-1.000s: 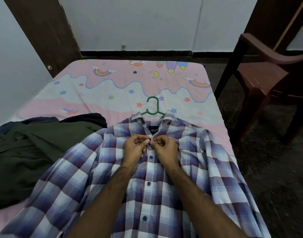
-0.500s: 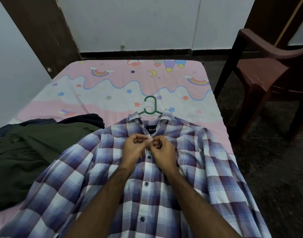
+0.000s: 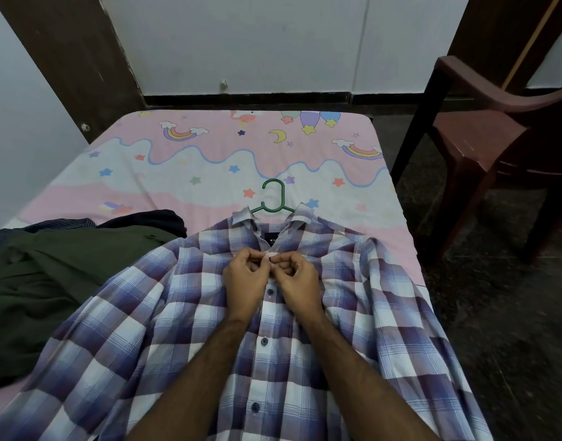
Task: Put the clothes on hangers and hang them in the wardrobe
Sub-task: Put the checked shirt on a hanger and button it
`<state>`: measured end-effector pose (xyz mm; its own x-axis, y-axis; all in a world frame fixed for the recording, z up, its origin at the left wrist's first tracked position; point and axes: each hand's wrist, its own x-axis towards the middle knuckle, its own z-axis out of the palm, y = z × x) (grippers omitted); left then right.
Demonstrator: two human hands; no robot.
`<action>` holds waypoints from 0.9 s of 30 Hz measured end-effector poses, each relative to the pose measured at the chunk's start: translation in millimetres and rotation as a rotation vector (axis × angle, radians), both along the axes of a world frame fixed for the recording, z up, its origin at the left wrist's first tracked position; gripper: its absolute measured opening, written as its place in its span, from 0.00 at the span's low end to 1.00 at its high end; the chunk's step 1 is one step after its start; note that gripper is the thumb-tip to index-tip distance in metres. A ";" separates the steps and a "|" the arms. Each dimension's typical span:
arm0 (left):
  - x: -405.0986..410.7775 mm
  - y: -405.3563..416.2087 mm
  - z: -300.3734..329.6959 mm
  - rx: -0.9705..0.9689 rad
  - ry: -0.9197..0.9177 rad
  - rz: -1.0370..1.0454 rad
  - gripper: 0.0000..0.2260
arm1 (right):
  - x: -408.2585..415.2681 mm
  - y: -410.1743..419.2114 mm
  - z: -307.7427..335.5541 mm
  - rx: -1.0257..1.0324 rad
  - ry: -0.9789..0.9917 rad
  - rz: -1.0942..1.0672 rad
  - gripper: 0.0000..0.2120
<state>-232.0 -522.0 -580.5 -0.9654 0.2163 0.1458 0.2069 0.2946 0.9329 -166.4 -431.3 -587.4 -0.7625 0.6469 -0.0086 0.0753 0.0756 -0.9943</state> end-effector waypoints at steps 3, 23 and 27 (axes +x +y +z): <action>-0.6 1.7 -0.7 -0.045 0.061 -0.003 0.06 | -1.2 -0.2 -1.0 0.002 -0.017 -0.017 0.05; -7.8 -1.1 -3.3 0.110 -0.075 -0.171 0.14 | -9.8 5.5 18.2 -0.130 -0.016 -0.161 0.07; -6.6 0.3 -7.2 -0.025 0.035 -0.161 0.15 | -23.9 14.8 46.2 -0.022 -0.137 -0.336 0.22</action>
<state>-238.6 -521.8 -587.7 -0.9124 0.3717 0.1716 0.2859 0.2784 0.9169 -190.3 -416.5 -541.2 -0.4982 0.8597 -0.1127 0.2254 0.0029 -0.9743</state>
